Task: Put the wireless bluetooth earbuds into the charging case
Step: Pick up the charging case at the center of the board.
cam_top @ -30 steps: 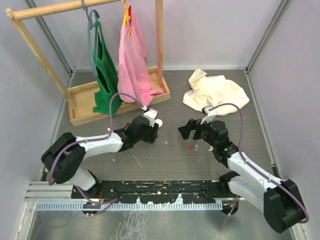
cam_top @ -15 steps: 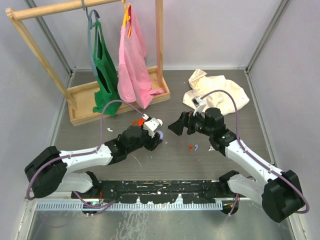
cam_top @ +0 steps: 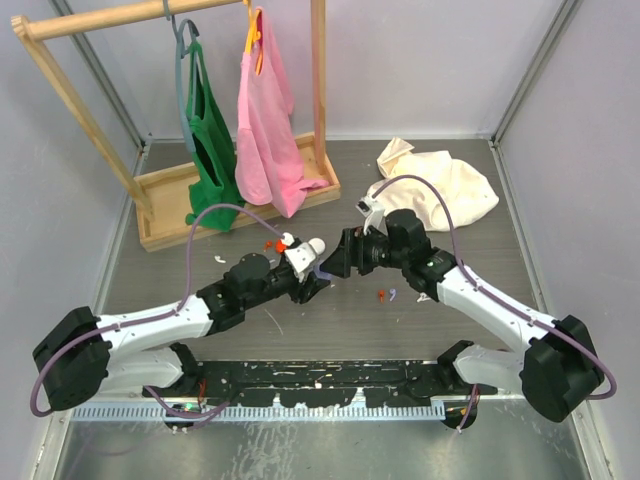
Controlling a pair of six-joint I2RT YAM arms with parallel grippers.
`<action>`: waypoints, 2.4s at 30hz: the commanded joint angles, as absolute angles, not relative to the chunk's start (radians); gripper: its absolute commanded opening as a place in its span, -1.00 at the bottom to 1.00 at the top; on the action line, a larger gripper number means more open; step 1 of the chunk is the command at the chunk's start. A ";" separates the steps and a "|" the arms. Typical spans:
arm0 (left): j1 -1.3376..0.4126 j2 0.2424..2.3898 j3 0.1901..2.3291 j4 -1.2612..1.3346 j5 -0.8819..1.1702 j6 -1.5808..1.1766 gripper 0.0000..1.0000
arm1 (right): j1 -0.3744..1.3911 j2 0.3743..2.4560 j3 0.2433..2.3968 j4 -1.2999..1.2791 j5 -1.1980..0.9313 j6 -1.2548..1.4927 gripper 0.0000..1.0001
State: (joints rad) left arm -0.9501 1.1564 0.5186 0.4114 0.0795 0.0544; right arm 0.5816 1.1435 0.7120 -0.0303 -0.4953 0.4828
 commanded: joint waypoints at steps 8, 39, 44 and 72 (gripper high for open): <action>-0.957 1.088 0.522 0.463 0.110 0.097 -0.06 | 0.638 1.162 0.777 0.005 -0.510 0.517 0.14; -0.736 1.020 0.486 0.463 0.451 -0.138 0.50 | 0.632 1.105 0.948 -0.284 -0.506 0.035 -0.85; -0.712 1.019 0.499 0.478 0.547 -0.171 0.50 | 0.634 1.107 0.978 -0.339 -0.564 -0.056 -0.85; -0.702 1.138 0.572 0.644 0.822 -0.281 -0.02 | 0.643 1.163 1.050 -0.396 -0.850 -0.221 -0.86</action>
